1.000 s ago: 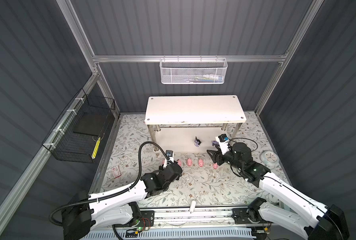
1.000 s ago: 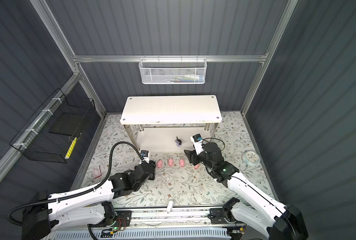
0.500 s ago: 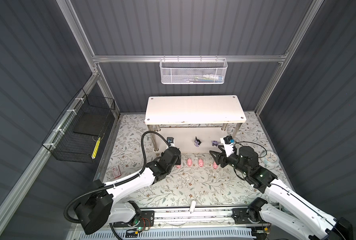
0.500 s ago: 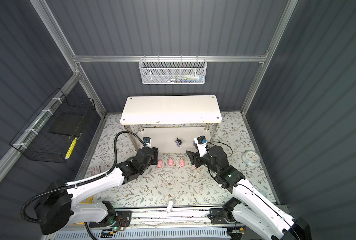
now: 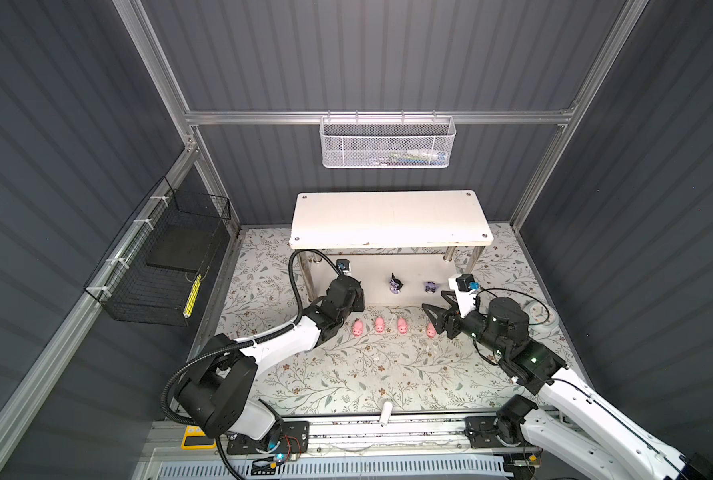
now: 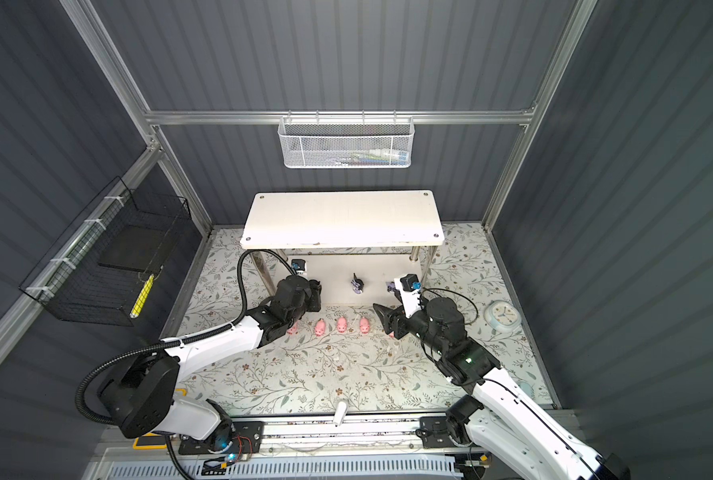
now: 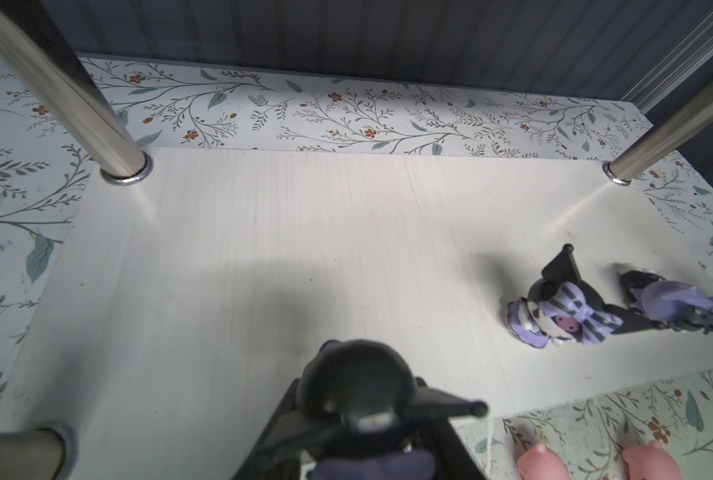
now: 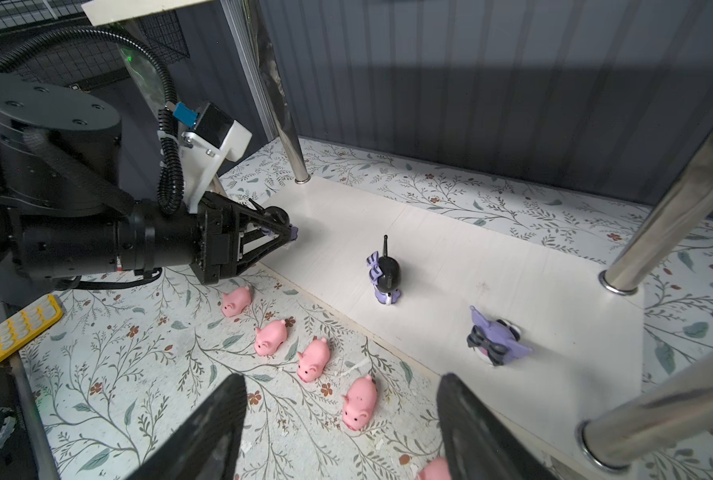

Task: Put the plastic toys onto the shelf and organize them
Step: 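Lift the witch toy with the left gripper and carry it over the lower shelf, then hold the witch toy with the left gripper above the lower shelf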

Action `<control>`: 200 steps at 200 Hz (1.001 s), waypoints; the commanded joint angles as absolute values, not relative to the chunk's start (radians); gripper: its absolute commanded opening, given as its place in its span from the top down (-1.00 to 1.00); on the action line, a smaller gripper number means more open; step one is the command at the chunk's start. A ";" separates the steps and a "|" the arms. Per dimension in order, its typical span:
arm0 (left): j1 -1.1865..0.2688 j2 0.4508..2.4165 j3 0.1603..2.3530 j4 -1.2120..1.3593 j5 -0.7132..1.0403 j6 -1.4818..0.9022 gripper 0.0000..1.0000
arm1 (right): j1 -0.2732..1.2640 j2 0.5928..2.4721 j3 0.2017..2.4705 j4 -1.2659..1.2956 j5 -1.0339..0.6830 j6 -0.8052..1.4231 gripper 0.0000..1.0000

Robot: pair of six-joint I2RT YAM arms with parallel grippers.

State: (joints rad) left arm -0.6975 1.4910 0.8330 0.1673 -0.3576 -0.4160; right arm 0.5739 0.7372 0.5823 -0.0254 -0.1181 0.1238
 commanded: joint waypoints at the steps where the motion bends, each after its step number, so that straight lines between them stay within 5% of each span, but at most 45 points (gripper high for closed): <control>1: -0.677 1.519 0.881 0.216 -0.329 -0.390 0.33 | 0.572 0.728 0.572 -0.032 -0.130 0.132 -0.52; 200: -0.627 1.648 0.934 0.184 -0.314 -0.472 0.35 | 0.572 0.750 0.566 -0.028 -0.117 0.133 -0.56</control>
State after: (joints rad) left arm -0.6384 1.6321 0.9161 0.1802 -0.3202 -0.4393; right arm 0.5739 0.7467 0.5751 -0.0311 -0.1207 0.1280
